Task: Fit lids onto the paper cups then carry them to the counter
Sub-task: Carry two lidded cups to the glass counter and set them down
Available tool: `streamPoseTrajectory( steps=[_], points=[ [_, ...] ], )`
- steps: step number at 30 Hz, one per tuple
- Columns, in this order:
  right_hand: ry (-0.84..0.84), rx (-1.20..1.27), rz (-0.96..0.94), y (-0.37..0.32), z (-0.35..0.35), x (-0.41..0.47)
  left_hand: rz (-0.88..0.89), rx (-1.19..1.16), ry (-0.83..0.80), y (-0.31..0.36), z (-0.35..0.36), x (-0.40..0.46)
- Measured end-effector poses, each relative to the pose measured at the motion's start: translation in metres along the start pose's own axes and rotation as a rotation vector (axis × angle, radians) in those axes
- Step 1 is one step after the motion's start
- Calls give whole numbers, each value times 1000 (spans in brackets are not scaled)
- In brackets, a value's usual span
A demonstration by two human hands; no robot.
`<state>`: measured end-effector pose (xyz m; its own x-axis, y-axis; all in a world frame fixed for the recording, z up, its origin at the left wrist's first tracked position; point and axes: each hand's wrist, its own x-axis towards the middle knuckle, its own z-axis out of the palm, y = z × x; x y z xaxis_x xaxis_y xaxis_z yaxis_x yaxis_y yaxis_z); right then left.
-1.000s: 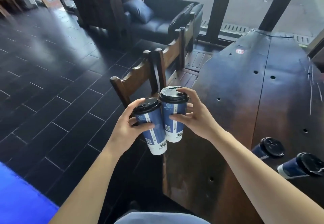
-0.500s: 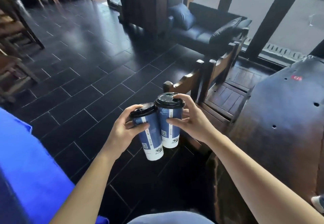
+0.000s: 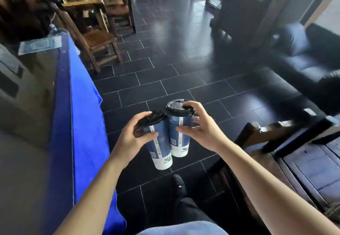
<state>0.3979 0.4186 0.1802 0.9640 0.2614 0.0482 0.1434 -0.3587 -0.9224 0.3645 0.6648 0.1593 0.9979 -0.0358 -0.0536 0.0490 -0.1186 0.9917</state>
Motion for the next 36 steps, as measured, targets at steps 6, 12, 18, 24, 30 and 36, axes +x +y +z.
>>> streamPoseTrajectory(
  steps=[6, 12, 18, 24, 30, 36],
  points=[
    [-162, 69, -112, -7, 3, 131, -31, -14, 370, 8, -58, 58],
    [-374, 97, -200, -20, 20, 242, -53, -39, 627, 17, -96, 90],
    [-623, 86, -249, -28, 95, 308, -100, -61, 810, 3, -129, 87],
    [-777, 67, -302, -46, 188, 360, -110, -56, 983, -17, -189, 89],
    [-857, 66, -344, -76, 293, 411, -95, -54, 1065, -44, -272, 104],
    [-948, -10, -363, -109, 389, 451, -81, -113, 1193, -56, -354, 108]
  ],
)
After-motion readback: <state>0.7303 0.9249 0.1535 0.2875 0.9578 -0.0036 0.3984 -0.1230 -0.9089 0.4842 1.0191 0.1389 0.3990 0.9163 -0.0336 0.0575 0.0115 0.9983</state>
